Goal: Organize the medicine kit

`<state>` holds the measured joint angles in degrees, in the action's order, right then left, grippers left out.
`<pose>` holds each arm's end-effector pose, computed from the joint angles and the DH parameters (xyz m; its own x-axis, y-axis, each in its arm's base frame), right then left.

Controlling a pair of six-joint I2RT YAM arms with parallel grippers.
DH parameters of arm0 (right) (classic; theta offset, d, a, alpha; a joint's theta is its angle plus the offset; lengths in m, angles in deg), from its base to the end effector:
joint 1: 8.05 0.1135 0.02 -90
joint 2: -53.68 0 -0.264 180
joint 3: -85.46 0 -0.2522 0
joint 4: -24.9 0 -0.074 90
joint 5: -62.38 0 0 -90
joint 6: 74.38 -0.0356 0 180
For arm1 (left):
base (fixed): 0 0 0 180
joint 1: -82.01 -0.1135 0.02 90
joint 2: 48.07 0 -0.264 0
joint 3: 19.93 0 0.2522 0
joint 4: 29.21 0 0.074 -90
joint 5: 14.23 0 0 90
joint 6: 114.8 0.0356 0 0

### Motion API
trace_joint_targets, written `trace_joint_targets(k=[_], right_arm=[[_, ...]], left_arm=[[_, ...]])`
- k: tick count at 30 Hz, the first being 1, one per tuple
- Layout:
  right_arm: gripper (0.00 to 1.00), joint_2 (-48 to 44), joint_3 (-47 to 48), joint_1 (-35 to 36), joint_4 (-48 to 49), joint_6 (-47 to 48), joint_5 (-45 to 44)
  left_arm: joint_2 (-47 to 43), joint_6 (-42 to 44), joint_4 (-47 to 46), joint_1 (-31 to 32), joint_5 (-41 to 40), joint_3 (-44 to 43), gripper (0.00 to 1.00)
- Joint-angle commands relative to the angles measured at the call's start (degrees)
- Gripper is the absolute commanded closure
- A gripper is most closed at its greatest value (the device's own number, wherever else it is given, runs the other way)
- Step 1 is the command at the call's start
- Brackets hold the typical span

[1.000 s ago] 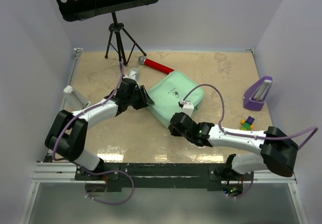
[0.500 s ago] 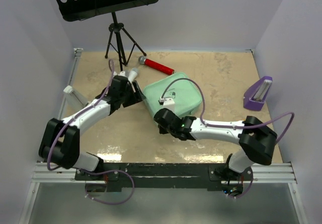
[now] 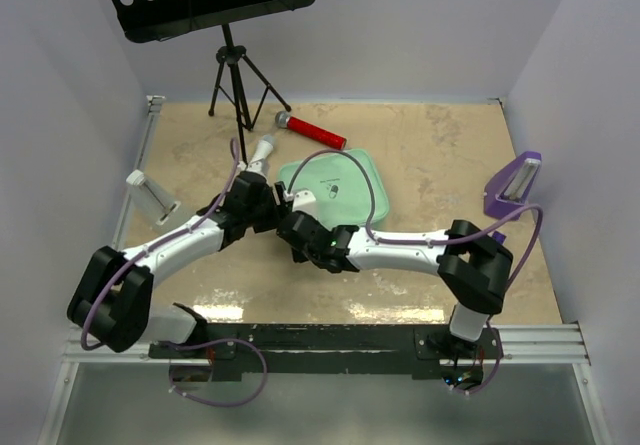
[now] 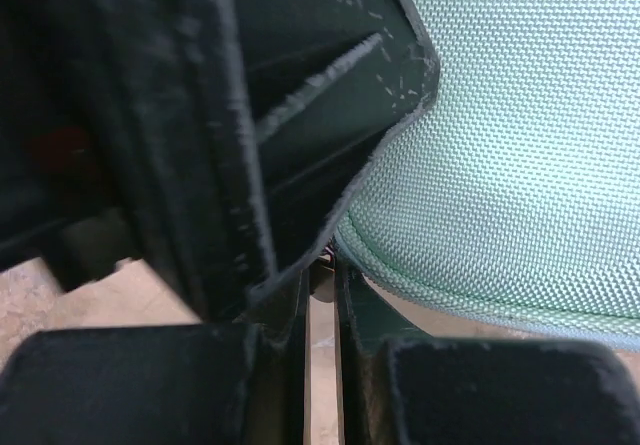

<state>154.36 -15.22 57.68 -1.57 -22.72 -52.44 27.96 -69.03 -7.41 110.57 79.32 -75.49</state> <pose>0.1678 0.3359 0.2023 -0.6804 -0.1392 -0.7195 -0.3691 0.9132 0.1724 0.2392 -0.1327 0.2078 -0.7842 -0.3658 -0.5012 -0.0413 0.8368 -0.5460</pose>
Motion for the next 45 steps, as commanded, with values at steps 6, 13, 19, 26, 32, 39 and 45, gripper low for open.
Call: trace_joint_targets(k=[6, 13, 19, 26, 32, 39, 45], right_arm=[[1.00, -8.74, -10.00, 0.62, -1.44, -5.32, -0.05], [1.00, -14.98, -18.88, 0.36, -5.83, -14.03, -2.78], [1.00, -21.66, -22.93, -0.43, -6.45, -17.20, -3.48], [1.00, -24.39, -24.42, -1.92, -8.38, -18.34, -3.92], [1.00, -26.41, -26.27, -5.35, -7.42, -18.69, -3.13], [1.00, -26.94, -27.59, -7.02, -7.42, -20.53, -2.34], [1.00, -28.52, -30.49, -7.55, -3.74, -22.56, 0.55]], left_arm=[[5.44, 1.51, -0.65, -0.07, -6.63, 1.98, 0.53], [7.64, 3.97, -1.44, -2.19, -5.49, 1.64, 0.80], [9.66, 5.64, -0.83, -3.50, -5.31, -1.00, 1.00], [13.08, 7.49, 0.58, -4.82, -4.61, -6.00, 1.00], [14.67, 8.89, 1.98, -6.32, -3.82, -9.17, 1.00], [15.55, 10.91, 4.09, -9.74, -3.82, -12.42, 1.00], [17.48, 12.85, 6.11, -11.85, -1.89, -16.82, 1.00]])
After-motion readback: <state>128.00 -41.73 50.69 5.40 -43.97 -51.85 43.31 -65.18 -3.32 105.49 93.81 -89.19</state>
